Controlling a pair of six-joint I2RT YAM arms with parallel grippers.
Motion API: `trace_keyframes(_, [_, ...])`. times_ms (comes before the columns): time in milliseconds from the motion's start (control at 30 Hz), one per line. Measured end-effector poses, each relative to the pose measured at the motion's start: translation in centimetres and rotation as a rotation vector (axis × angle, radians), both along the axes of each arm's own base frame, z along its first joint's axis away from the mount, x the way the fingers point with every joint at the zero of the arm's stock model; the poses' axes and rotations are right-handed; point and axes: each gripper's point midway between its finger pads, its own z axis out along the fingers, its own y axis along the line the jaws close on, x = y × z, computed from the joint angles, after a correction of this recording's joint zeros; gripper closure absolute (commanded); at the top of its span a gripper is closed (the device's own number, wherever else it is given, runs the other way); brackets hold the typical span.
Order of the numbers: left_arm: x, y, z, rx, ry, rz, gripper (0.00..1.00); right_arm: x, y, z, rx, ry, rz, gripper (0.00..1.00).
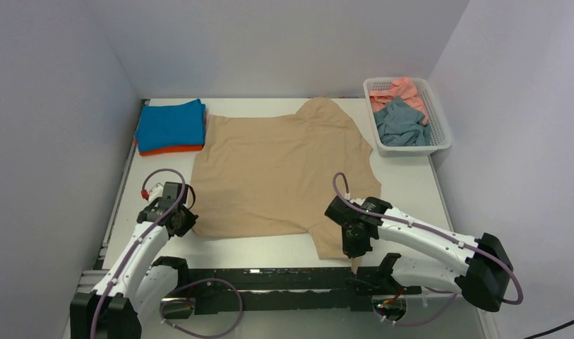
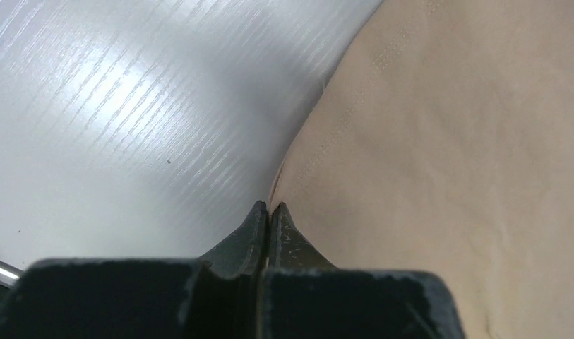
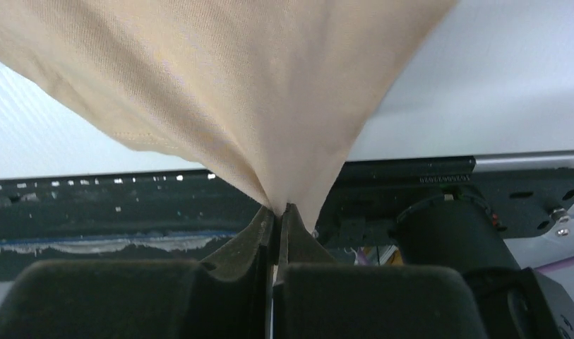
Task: Fold and stack the t-shirts
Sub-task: Grab the side of the flattened tshirt closest away from the robot with both arms, then fold the flattened tshirt in 1/3 of the way
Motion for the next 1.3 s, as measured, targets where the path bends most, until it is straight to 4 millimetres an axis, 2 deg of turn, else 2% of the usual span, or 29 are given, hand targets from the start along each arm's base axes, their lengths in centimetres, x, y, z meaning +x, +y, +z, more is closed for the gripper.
trace_keyframes(233, [-1.4, 0.0, 0.0, -0.005, 0.010, -0.011, 1.00, -0.8, -0.2, 0.5, 0.020, 0.022, 0.000, 1.00])
trace_keyframes(300, [-1.3, -0.3, 0.1, -0.020, 0.004, -0.029, 1.00, -0.5, -0.3, 0.6, 0.016, 0.013, 0.000, 1.00])
trace_keyframes(400, [-0.7, -1.0, 0.3, -0.047, -0.018, -0.053, 1.00, 1.0, 0.0, 1.2, 0.020, -0.024, -0.012, 1.00])
trace_keyframes(567, [1.3, -1.6, 2.0, -0.068, -0.082, -0.074, 1.00, 5.9, 0.6, 3.4, 0.078, -0.156, -0.071, 1.00])
trace_keyframes(667, [3.6, -2.0, 3.7, -0.079, -0.122, -0.083, 1.00, 9.1, 0.9, 5.2, 0.116, -0.246, -0.083, 1.00])
trace_keyframes(800, [6.2, -2.3, 4.9, -0.084, -0.151, -0.088, 1.00, 12.6, 1.0, 7.0, 0.108, -0.319, -0.076, 1.00])
trace_keyframes(1033, [9.4, -1.5, 5.7, -0.080, -0.162, -0.050, 1.00, 17.6, 0.9, 8.4, 0.100, -0.404, -0.076, 1.00])
trace_keyframes(1300, [12.6, -0.5, 5.6, -0.074, -0.167, -0.017, 1.00, 22.7, 0.9, 8.8, 0.097, -0.450, -0.080, 1.00])
